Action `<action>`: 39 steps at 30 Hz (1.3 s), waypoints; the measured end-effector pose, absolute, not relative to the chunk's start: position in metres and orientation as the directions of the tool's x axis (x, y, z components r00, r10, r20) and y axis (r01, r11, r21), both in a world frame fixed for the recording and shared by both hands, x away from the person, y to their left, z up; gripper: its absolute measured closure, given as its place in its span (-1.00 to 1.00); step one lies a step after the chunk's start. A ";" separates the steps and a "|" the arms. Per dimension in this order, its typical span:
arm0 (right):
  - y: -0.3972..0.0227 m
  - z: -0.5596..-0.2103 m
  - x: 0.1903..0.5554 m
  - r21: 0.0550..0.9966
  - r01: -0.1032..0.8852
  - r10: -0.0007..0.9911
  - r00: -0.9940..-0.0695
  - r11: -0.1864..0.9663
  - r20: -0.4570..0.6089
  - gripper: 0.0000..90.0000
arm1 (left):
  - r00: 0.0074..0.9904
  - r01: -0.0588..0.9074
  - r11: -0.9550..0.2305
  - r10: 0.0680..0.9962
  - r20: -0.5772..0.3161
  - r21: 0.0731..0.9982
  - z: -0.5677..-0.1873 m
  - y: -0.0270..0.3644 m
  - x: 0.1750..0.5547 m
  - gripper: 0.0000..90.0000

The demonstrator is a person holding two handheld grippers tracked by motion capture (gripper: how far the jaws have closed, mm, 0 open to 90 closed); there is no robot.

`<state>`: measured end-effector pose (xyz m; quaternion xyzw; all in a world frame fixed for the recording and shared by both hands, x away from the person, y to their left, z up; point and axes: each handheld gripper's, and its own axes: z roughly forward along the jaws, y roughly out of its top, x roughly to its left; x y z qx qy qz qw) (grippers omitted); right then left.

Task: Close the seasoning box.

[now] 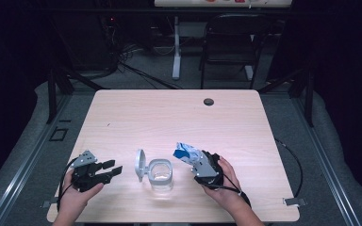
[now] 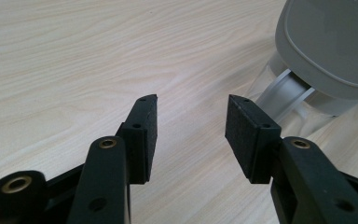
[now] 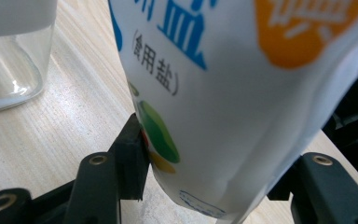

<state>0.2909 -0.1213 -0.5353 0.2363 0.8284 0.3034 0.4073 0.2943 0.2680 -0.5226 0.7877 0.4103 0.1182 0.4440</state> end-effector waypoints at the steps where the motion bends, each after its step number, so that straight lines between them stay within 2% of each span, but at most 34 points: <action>1: -0.121 -0.535 0.291 0.693 0.140 0.634 -0.559 0.707 -0.534 0.00 | 0.635 0.542 -0.269 0.751 -0.179 0.796 -0.523 0.268 0.294 0.20; 13: -0.115 -0.536 0.291 0.633 0.087 0.575 -0.525 0.769 -0.627 0.00 | 0.634 0.540 -0.265 0.752 -0.179 0.799 -0.523 0.268 0.295 0.20; 22: -0.111 -0.535 0.288 0.550 0.035 0.496 -0.483 0.834 -0.722 0.00 | 0.637 0.542 -0.270 0.750 -0.180 0.795 -0.522 0.269 0.295 0.20; 39: -0.103 -0.534 0.289 0.512 0.009 0.456 -0.466 0.859 -0.758 0.01 | 0.634 0.543 -0.267 0.752 -0.180 0.796 -0.522 0.270 0.295 0.20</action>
